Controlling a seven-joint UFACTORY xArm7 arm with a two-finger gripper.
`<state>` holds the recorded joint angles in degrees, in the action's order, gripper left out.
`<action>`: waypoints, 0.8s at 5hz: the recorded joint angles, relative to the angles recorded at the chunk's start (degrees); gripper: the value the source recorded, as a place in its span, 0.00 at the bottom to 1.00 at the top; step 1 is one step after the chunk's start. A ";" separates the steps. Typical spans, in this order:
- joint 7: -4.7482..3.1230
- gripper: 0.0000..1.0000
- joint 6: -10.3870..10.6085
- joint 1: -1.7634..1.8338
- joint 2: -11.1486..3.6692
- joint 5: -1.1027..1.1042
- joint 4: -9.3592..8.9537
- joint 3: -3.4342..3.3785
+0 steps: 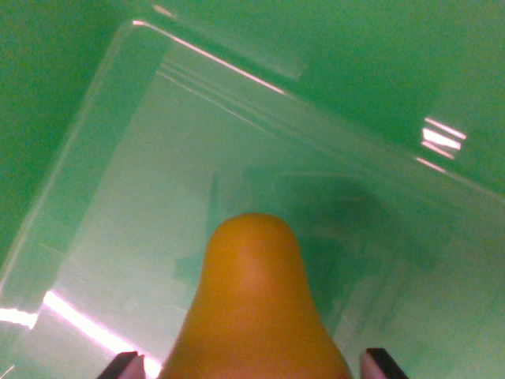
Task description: Pick fruit
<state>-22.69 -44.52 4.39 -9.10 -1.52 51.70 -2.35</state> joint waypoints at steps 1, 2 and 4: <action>0.00 1.00 0.00 0.00 0.00 0.00 0.00 0.00; 0.03 1.00 -2.13 -0.02 0.80 -0.01 1.33 0.00; 0.06 1.00 -4.37 -0.04 1.64 -0.01 2.73 0.00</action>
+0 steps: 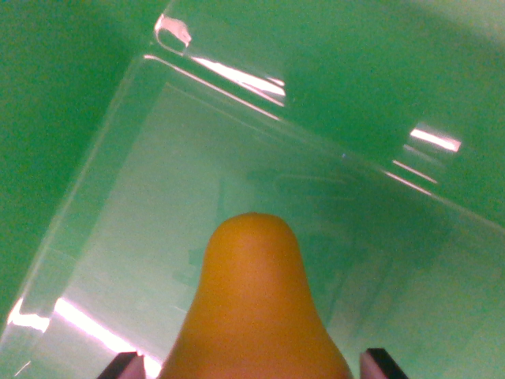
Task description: Pick fruit
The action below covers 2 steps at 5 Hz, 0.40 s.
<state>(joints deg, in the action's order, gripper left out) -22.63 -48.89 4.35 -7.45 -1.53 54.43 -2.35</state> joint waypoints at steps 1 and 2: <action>0.00 1.00 0.00 0.00 0.00 0.00 0.00 0.00; 0.03 1.00 -2.46 -0.02 0.93 -0.01 1.54 0.00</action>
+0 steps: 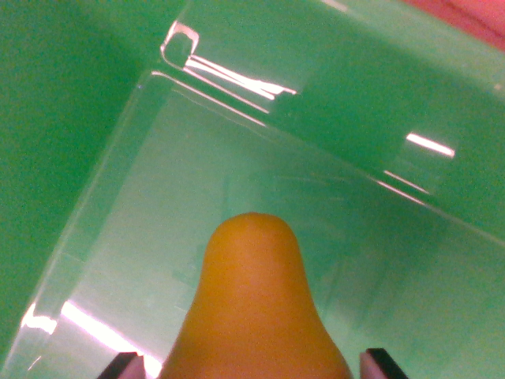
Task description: Pick fruit
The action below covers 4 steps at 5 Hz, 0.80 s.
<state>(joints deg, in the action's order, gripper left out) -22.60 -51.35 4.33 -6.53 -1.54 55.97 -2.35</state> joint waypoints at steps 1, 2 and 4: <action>0.00 1.00 0.00 0.00 0.00 0.00 0.00 0.00; 0.03 1.00 -2.60 -0.02 0.98 -0.01 1.62 0.00; 0.07 1.00 -5.13 -0.05 1.93 -0.01 3.20 0.00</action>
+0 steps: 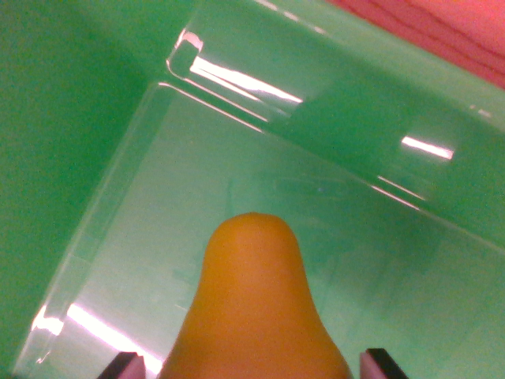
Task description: Pick fruit
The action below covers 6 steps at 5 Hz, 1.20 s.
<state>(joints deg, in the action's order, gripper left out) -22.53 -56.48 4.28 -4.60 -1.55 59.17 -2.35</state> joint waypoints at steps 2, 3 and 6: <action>0.04 1.00 -2.80 -0.03 1.05 -0.01 1.75 0.00; 0.04 1.00 -2.80 -0.03 1.05 -0.01 1.75 0.00; 0.11 1.00 -8.09 -0.08 3.04 -0.02 5.05 0.00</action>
<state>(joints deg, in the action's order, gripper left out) -22.43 -64.58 4.20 -1.56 -1.57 64.22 -2.36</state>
